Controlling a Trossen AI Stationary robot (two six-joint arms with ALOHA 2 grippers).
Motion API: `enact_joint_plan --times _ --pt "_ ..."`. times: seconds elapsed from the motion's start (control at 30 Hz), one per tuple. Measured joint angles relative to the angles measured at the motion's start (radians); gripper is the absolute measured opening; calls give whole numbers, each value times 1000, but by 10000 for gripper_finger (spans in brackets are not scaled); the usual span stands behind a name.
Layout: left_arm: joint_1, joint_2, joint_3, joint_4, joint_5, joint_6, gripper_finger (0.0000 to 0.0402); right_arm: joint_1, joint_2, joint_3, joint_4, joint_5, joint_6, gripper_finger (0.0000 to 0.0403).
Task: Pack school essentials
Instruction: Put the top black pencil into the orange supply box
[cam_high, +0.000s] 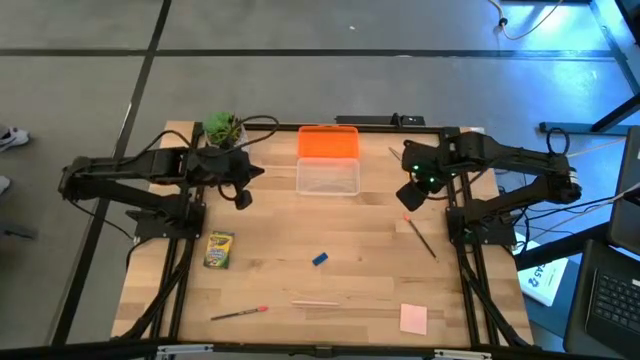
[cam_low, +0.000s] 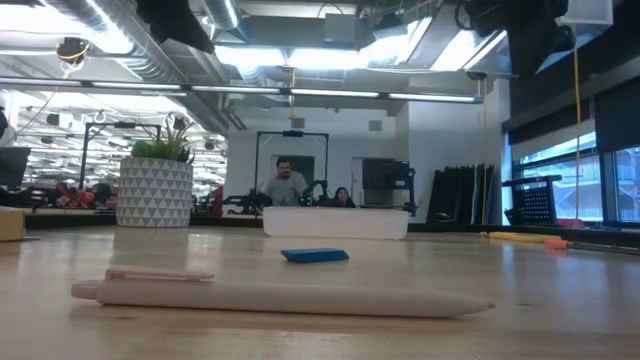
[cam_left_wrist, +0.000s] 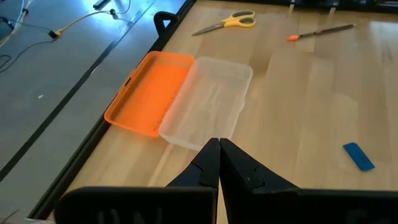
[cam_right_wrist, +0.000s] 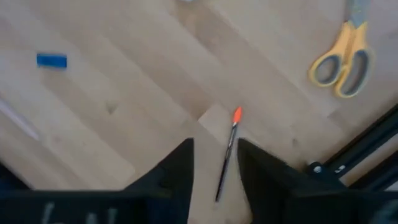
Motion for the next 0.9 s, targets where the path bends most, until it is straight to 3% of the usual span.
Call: enact_joint_plan --times 0.23,0.4,0.7,0.9 --pt "-34 37 70 -53 0 0 0 0 76 -38 19 -56 -71 157" --pt "-73 67 104 -78 28 19 0 1 82 -208 101 -135 -96 158" --pt "-96 101 114 -82 51 46 0 0 82 -509 372 -130 -26 158" --pt "-96 101 114 -80 50 46 0 0 82 -605 502 -101 13 158"
